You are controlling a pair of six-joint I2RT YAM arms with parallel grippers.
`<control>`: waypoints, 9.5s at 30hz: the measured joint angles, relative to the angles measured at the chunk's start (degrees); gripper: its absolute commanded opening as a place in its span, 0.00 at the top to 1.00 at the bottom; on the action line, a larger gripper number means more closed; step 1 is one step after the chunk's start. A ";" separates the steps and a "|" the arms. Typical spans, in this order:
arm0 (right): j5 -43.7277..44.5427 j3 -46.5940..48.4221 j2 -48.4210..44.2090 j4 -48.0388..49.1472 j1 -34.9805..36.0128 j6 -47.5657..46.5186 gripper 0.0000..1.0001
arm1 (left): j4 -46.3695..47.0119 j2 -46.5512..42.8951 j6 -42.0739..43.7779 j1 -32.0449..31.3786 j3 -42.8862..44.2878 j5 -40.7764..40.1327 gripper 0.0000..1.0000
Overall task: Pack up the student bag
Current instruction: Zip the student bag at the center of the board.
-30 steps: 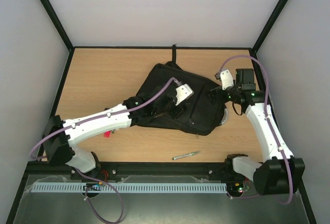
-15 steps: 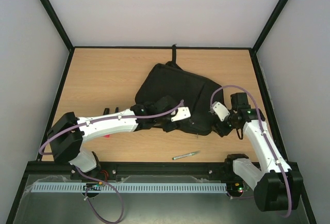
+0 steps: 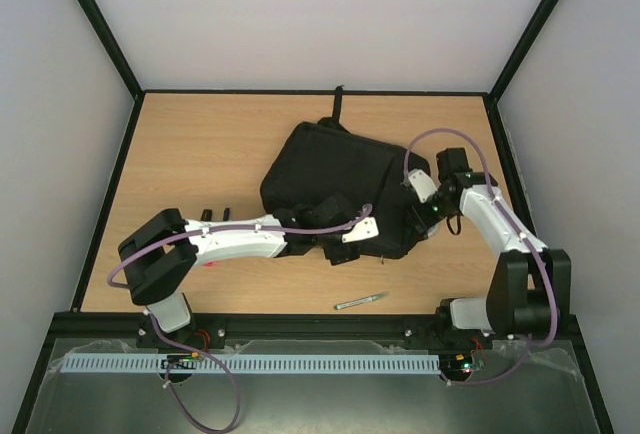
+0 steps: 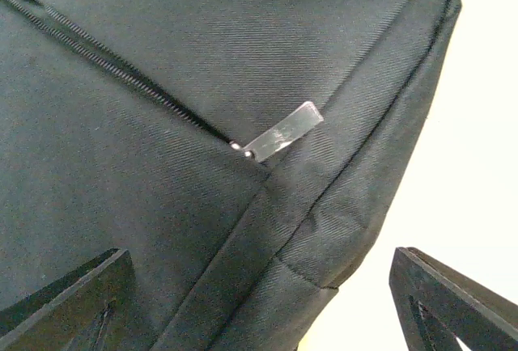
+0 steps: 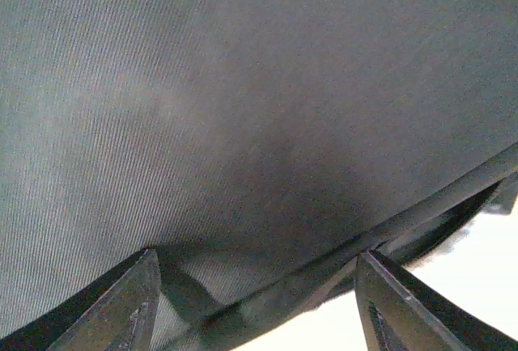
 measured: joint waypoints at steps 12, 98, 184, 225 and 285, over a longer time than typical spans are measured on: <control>0.22 5.62 2.75 6.27 0.02 6.58 0.33 | 2.60 7.34 -1.77 -0.52 3.69 -2.45 0.47; 9.66 -16.92 -15.54 14.01 0.26 -10.27 0.99 | 11.34 7.87 -18.64 5.60 2.34 8.98 0.98; 0.48 -11.56 -9.38 7.34 32.13 2.73 0.99 | 10.29 -23.02 -18.10 1.90 -20.61 -0.07 0.32; 0.74 -13.31 -10.23 8.57 31.80 4.72 0.99 | 21.24 -6.73 -11.13 0.31 -15.37 -0.37 0.60; 6.16 -11.56 -13.66 3.45 22.03 -1.29 0.99 | 23.91 -12.63 -7.17 -7.54 -22.67 -12.87 0.98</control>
